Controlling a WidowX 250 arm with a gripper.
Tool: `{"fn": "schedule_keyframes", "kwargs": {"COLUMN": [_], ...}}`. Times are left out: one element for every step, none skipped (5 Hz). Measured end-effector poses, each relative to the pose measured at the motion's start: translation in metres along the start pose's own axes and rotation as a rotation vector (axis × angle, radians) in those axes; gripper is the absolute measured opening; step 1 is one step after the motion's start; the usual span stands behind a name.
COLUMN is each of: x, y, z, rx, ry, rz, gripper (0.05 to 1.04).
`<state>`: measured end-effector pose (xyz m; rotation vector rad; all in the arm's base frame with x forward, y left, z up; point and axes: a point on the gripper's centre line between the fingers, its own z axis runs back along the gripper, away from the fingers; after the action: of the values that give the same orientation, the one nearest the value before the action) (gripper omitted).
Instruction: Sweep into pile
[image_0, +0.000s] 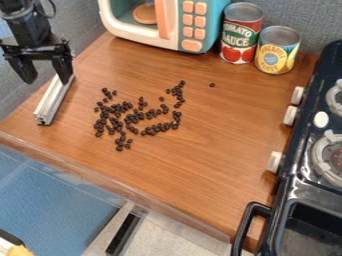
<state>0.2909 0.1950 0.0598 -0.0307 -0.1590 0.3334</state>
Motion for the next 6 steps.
{"fn": "schedule_keyframes", "kwargs": {"x": [0.006, 0.009, 0.008, 0.007, 0.006, 0.006], "y": [0.002, 0.007, 0.011, 0.013, 0.014, 0.015], "z": [-0.009, -0.018, -0.026, -0.034, -0.041, -0.041], "rx": [-0.004, 0.012, 0.034, 0.039, 0.043, 0.039], "ry": [-0.01, 0.006, 0.015, 0.025, 0.031, 0.03], "rz": [0.015, 0.024, 0.023, 0.024, 0.04, 0.054], "gripper": [0.999, 0.999, 0.999, 0.997, 0.948, 0.657]}}
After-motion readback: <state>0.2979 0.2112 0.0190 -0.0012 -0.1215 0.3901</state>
